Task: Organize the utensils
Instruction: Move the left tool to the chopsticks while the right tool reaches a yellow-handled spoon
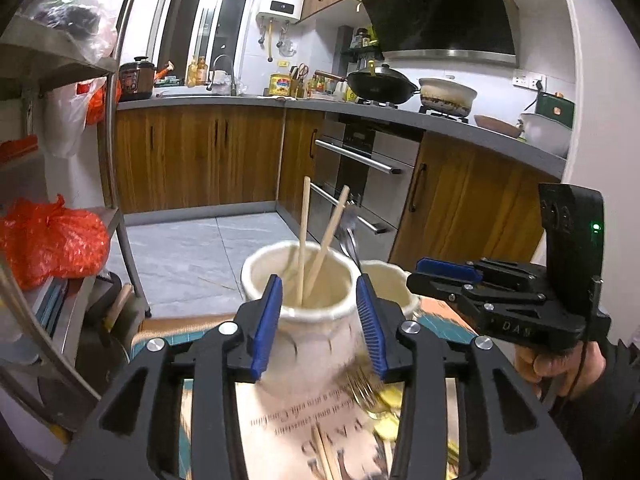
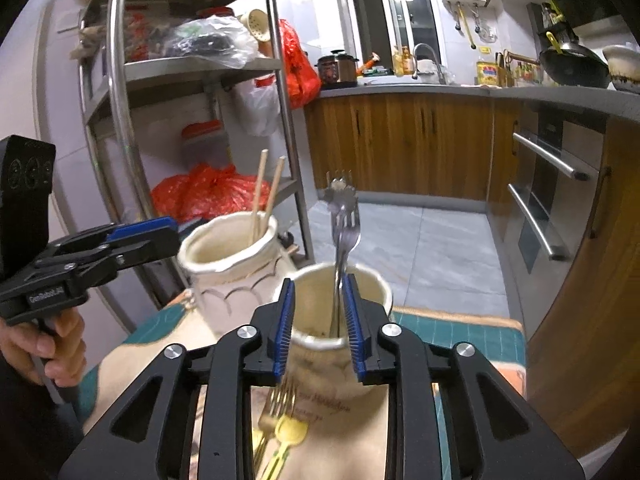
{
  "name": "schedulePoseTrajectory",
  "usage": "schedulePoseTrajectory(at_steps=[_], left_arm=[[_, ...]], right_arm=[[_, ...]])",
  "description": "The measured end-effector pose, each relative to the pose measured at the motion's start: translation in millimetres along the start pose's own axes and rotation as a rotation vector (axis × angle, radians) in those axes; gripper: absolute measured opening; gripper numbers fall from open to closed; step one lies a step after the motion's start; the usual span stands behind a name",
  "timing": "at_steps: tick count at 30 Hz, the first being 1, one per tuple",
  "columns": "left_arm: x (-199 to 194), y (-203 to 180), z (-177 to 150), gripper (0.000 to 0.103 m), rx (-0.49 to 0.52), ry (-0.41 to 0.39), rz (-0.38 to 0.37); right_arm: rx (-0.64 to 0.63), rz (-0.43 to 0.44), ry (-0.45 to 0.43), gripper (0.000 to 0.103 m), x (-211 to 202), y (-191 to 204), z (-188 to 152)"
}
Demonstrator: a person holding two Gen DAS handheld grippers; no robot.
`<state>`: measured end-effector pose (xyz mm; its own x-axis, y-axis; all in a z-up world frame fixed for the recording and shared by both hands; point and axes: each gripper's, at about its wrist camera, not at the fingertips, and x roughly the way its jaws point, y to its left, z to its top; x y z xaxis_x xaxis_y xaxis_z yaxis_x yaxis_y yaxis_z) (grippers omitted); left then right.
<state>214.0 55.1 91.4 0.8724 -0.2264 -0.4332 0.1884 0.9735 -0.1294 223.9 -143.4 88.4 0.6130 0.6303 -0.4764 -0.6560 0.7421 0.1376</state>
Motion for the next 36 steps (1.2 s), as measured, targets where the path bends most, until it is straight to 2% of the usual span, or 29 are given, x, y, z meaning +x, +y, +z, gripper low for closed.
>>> schedulePoseTrajectory(at_steps=[10,21,25,30,36], left_arm=[[-23,2,-47,0.04,0.004,0.132,0.007],[-16,0,-107,0.038,-0.014,0.289,0.014],[-11,-3,-117,0.033,-0.006,0.33,0.01],[-5,-8,-125,0.031,0.026,0.366,0.014],[-5,-7,-127,0.026,0.033,0.376,0.015]], right_arm=[[-0.008,-0.002,0.106,0.029,-22,17,-44],[-0.007,0.051,0.212,0.029,-28,56,-89],[-0.019,0.061,0.264,0.029,-21,69,-100],[-0.027,0.044,0.325,0.029,-10,76,-109],[-0.042,0.036,0.364,0.029,-2,81,-112]])
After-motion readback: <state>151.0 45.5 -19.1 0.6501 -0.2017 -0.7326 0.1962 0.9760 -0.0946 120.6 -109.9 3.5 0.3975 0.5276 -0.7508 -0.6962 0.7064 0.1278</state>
